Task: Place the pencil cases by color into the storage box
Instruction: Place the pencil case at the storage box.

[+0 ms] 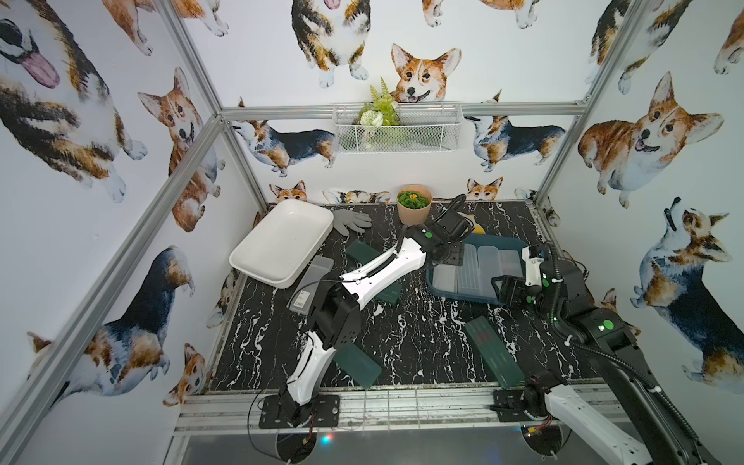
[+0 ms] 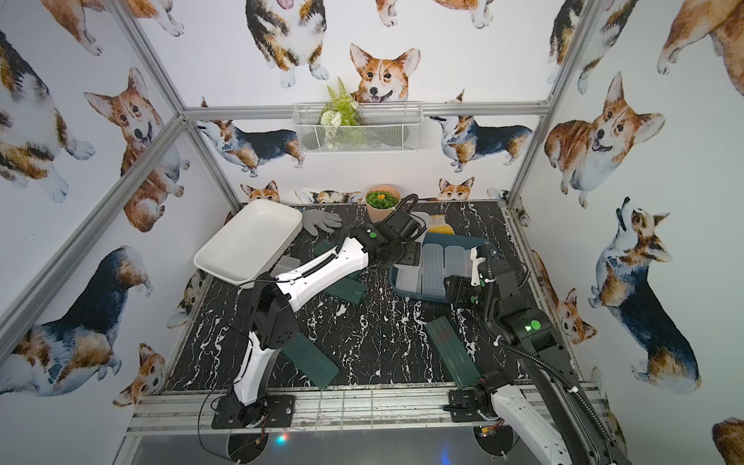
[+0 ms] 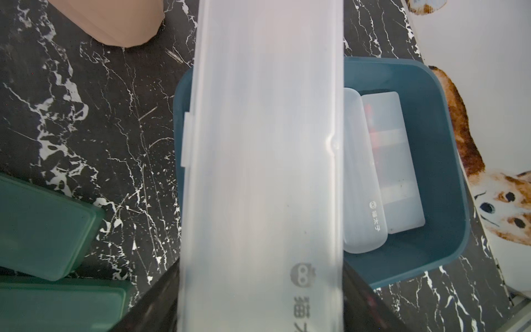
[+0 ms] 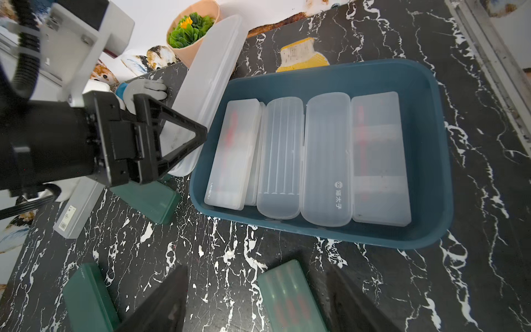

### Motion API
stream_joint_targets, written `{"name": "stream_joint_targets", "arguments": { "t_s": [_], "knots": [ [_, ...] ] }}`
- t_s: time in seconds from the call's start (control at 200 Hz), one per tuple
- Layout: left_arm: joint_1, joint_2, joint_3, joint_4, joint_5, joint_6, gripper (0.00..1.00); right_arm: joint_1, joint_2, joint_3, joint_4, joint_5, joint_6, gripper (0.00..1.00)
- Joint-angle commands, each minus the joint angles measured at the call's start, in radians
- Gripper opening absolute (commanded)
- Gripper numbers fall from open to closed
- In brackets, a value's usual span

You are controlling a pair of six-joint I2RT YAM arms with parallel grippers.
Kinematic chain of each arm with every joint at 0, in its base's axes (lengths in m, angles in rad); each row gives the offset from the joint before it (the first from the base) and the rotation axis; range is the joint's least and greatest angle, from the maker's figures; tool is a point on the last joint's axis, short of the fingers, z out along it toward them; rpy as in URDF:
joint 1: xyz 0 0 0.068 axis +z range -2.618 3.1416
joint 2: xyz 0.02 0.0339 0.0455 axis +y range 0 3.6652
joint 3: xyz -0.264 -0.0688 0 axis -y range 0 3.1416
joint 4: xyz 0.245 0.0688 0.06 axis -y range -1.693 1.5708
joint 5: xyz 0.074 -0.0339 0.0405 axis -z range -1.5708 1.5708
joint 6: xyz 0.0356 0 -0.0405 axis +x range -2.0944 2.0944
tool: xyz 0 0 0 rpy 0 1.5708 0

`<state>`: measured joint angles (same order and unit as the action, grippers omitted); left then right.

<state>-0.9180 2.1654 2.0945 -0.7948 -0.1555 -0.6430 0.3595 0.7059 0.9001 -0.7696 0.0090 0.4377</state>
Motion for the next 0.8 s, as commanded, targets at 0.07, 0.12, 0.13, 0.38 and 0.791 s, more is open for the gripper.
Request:
{"name": "stream_joint_targets", "arguments": {
  "t_s": [0.07,0.12,0.13,0.38,0.791],
  "knots": [
    [-0.046,0.067,0.07,-0.077,-0.061,-0.137,0.54,-0.002,-0.032,-0.009,-0.008,0.071,-0.017,0.76],
    [-0.061,0.084,0.086,-0.084,-0.076,-0.16,0.54,-0.002,-0.037,-0.012,-0.008,0.083,-0.017,0.76],
    [-0.063,0.086,0.09,-0.084,-0.079,-0.164,0.54,-0.002,-0.038,-0.013,-0.008,0.086,-0.017,0.76],
    [-0.105,0.177,0.211,-0.14,-0.123,-0.269,0.53,-0.005,-0.063,-0.03,0.01,0.151,-0.022,0.76],
    [-0.145,0.267,0.294,-0.15,-0.129,-0.354,0.53,-0.011,-0.123,0.005,0.009,0.24,-0.054,0.77]
  ]
}}
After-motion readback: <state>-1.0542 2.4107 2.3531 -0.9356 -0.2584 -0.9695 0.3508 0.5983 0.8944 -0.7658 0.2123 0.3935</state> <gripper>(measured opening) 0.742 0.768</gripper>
